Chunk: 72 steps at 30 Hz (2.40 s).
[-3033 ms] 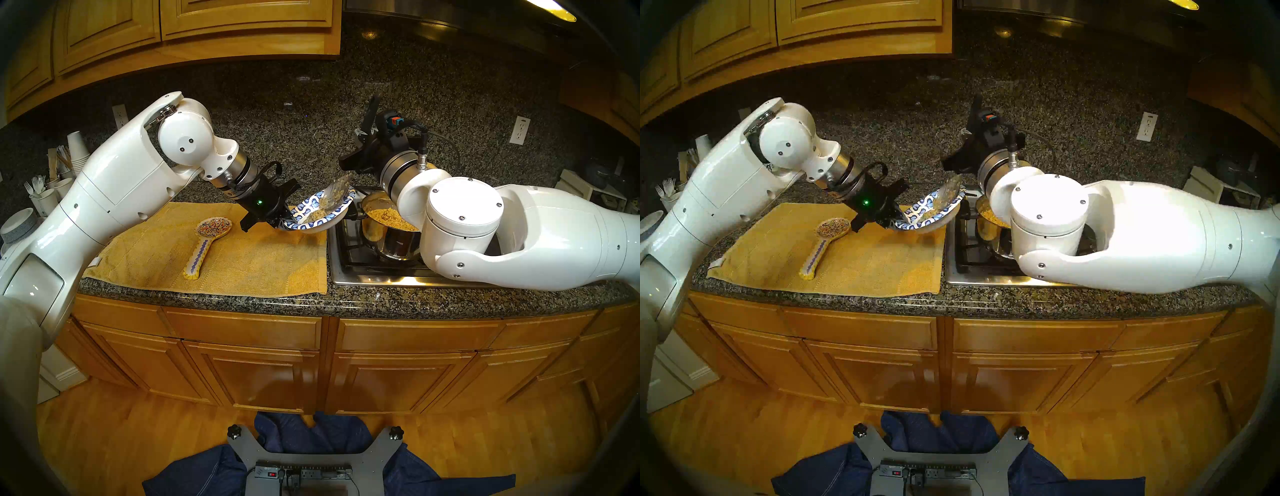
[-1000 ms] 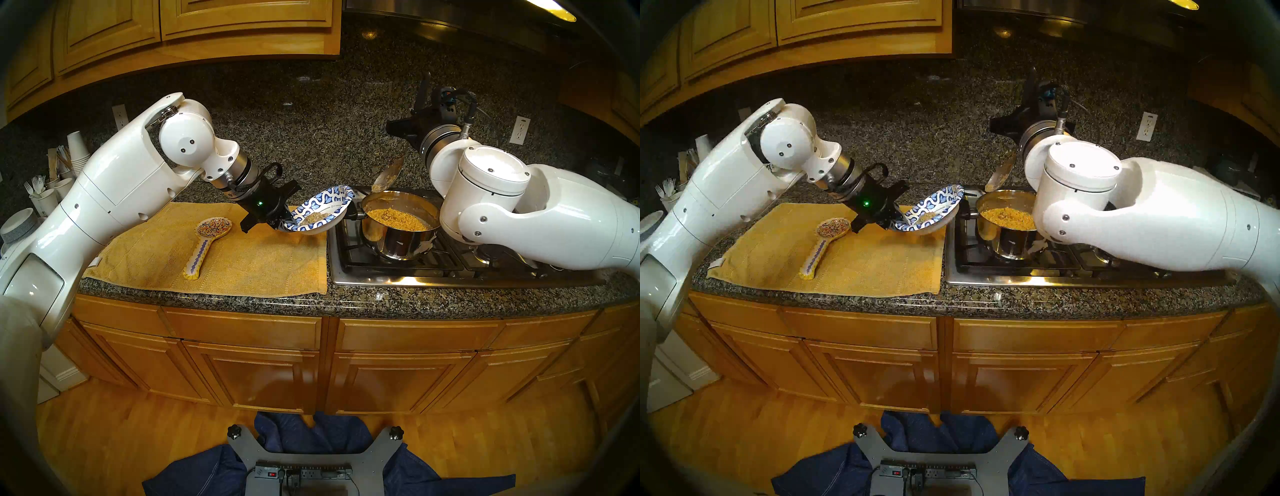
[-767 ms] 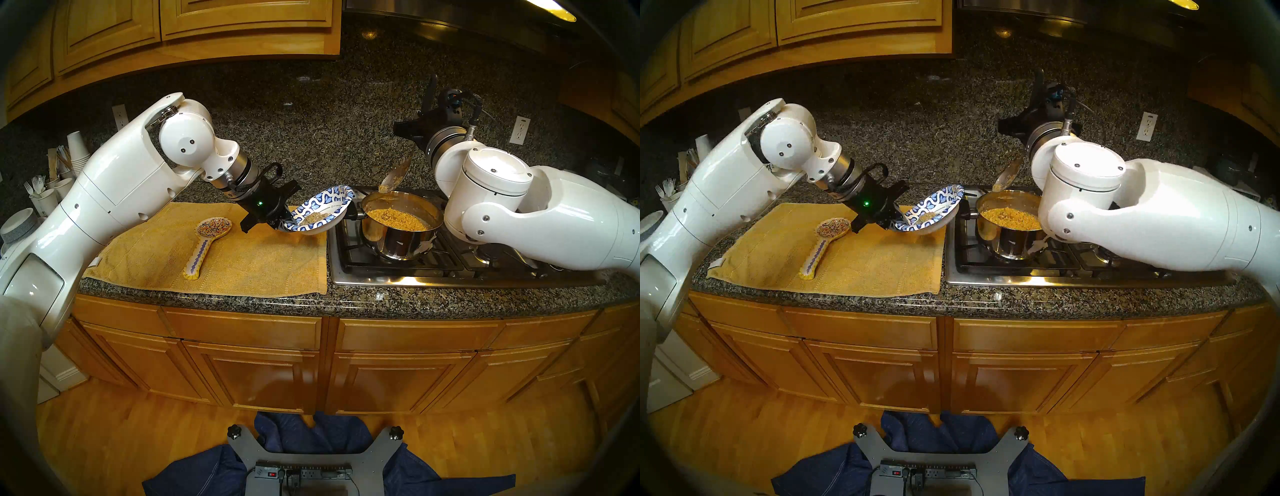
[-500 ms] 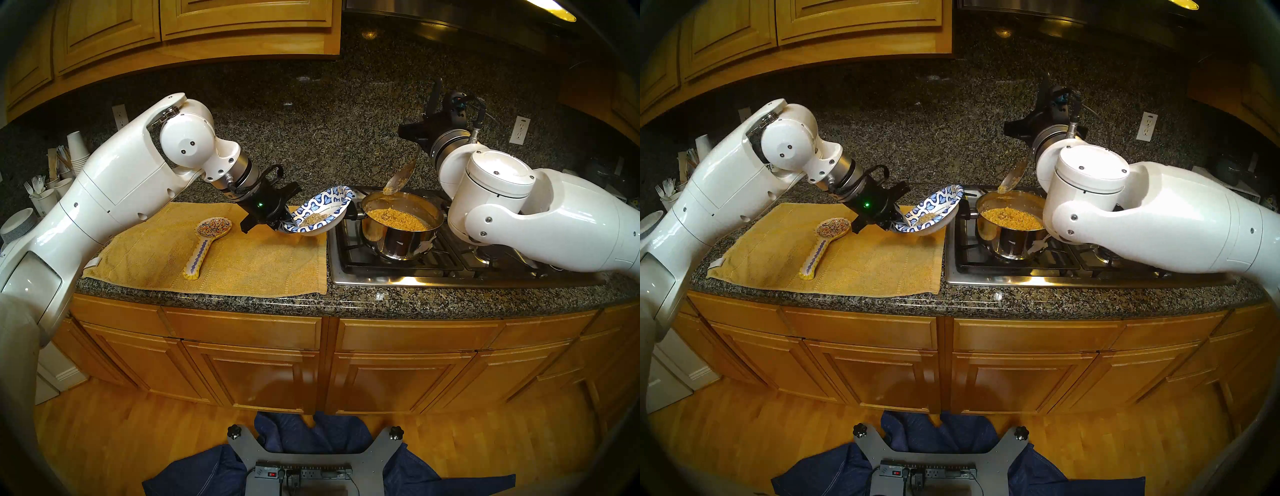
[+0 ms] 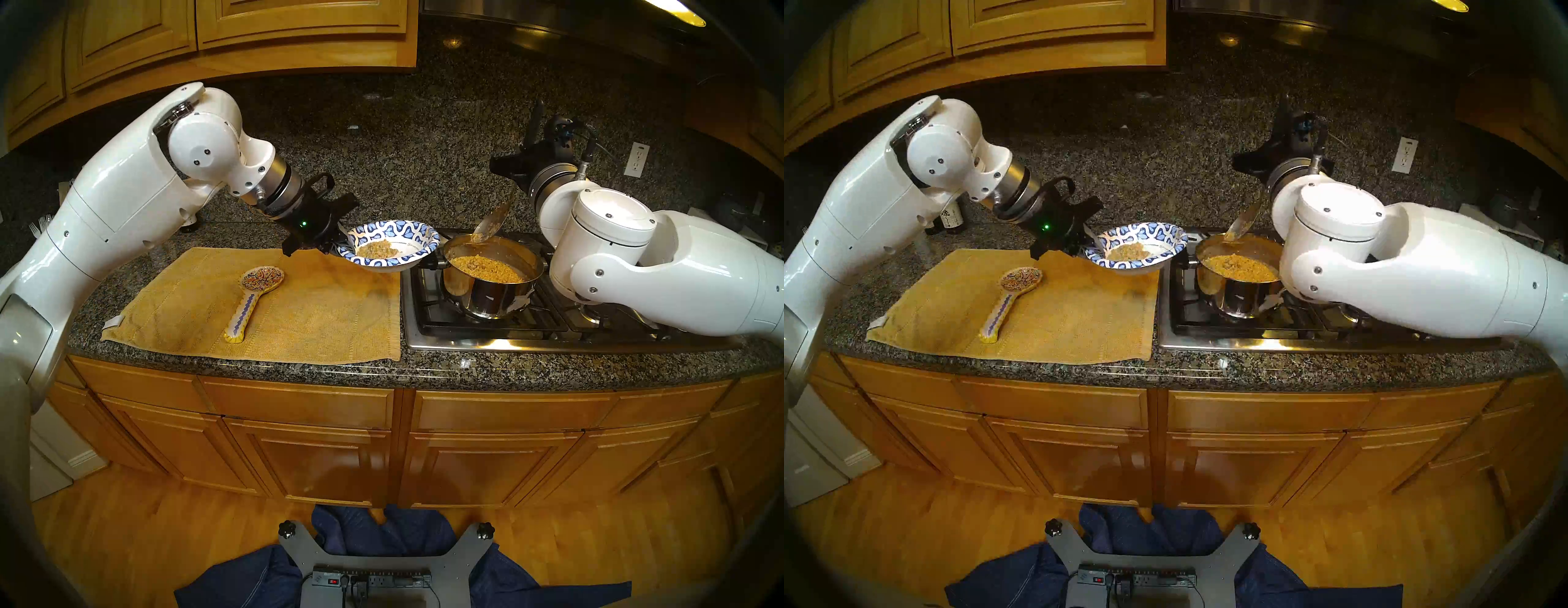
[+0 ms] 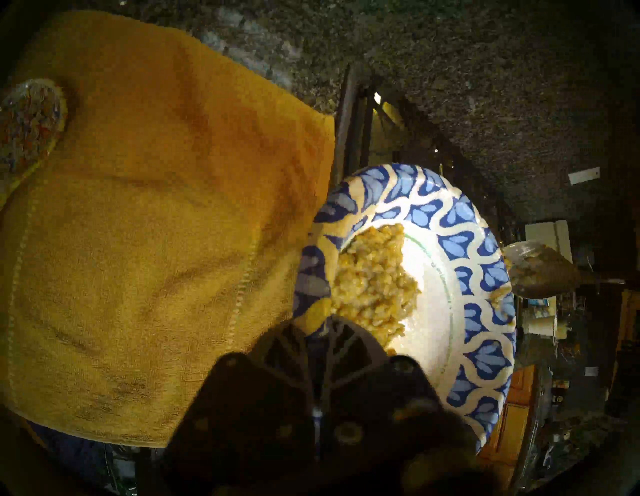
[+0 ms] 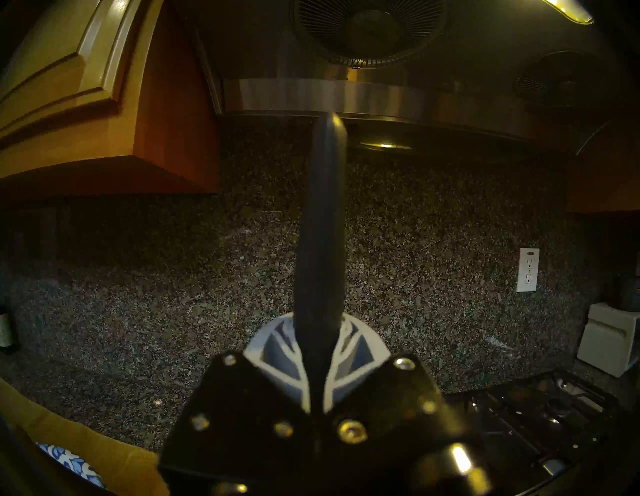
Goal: Scoop oatmeal into bowl
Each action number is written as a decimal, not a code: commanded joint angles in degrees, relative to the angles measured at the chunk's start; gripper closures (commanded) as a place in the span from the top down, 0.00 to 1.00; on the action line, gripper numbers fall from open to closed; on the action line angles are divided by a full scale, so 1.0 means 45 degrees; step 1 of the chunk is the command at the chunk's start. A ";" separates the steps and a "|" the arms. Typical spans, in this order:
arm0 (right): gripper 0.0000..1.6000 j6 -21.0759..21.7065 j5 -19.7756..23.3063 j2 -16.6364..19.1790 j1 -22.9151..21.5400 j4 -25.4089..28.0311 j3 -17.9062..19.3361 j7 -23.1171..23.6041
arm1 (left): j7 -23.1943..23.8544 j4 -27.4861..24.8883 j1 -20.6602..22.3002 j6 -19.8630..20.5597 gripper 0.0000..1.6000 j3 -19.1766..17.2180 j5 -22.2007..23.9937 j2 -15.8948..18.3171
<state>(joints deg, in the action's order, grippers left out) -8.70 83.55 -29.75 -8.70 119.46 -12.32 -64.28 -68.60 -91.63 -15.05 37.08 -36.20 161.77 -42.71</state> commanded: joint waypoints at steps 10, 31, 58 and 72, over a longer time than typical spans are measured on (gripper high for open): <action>0.00 -0.0091 -0.0155 -0.0106 -0.0448 0.0004 0.0317 0.0103 | -0.0661 0.0121 0.2202 0.0994 0.00 0.1423 -0.0358 0.1132; 0.00 0.0885 -0.1796 0.0512 -0.0507 0.0033 -0.0806 0.0401 | 0.0031 0.0843 0.3727 0.1346 0.00 0.3323 -0.0483 0.0990; 0.00 0.2403 -0.7757 0.0792 -0.0575 0.0074 -0.3294 0.0677 | 0.0178 0.1186 0.5206 0.1284 0.00 0.5210 0.0328 0.0939; 0.00 0.1953 -0.8928 0.1071 -0.0405 0.0069 -0.4053 0.1173 | -0.0096 0.1351 0.6297 0.1070 0.00 0.6575 0.0718 0.0822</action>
<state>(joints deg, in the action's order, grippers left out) 1.36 46.72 -25.72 -9.22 120.22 -30.94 -59.09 -62.94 -85.63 7.24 42.20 -7.30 164.81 -38.79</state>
